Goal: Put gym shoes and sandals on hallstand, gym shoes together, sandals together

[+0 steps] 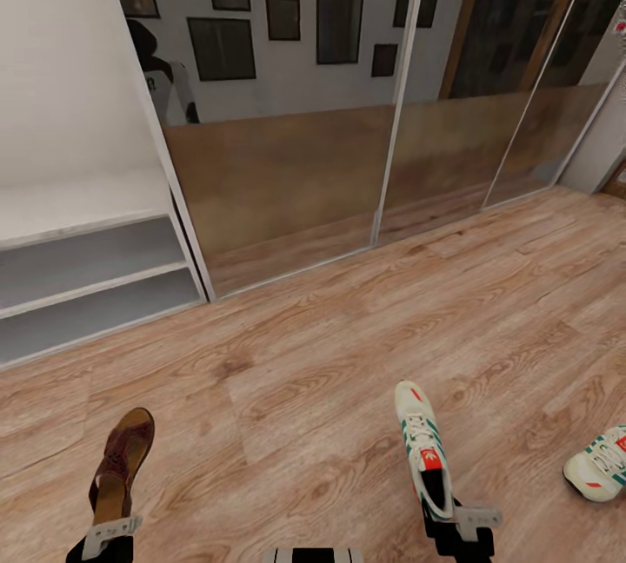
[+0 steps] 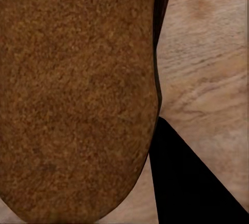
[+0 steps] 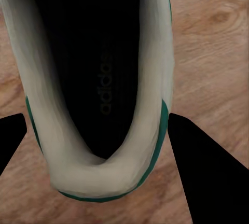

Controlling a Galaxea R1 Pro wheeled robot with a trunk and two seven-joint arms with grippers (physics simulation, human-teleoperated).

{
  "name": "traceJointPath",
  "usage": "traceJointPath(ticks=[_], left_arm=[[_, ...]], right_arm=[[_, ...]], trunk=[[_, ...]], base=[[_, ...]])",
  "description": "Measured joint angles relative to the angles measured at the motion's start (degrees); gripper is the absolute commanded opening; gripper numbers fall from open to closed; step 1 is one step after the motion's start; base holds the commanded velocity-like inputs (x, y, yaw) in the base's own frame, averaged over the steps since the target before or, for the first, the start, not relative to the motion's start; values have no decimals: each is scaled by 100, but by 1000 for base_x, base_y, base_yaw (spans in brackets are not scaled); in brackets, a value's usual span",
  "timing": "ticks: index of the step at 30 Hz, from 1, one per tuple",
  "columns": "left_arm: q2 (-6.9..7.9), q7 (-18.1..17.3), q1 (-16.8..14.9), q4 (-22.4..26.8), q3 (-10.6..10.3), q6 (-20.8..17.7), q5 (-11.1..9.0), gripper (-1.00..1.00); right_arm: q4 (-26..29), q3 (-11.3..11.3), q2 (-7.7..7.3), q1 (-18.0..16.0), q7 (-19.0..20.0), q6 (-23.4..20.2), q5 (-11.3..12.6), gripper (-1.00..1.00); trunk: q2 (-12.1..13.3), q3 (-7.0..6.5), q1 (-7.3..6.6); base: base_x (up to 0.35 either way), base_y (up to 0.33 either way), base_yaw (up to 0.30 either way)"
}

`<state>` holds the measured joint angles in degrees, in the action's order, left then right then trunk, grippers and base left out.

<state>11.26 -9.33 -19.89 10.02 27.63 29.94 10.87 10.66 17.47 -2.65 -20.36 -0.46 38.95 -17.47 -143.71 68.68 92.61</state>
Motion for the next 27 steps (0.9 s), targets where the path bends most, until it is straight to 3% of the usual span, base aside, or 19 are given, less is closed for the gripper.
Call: traceJointPath(ticks=[13, 17, 27], left_arm=[[-1, 11, 105, -14, -20, 160, 10, -100], [0, 9, 113, -11, -21, 170, -6, -100], [-9, 7, 115, -12, -32, 170, 11, -100]], right_arm=[[-11, 18, 27, 0, -32, 46, 24, -100], [-9, 17, 33, -3, -34, 41, 25, -100], [-30, 7, 50, -1, -71, 41, 11, -100]], trunk=[[17, -288, -34], [23, -377, -44], [23, -359, -43]], base=[[0, 0, 2], [0, 0, 216], [0, 0, 273]])
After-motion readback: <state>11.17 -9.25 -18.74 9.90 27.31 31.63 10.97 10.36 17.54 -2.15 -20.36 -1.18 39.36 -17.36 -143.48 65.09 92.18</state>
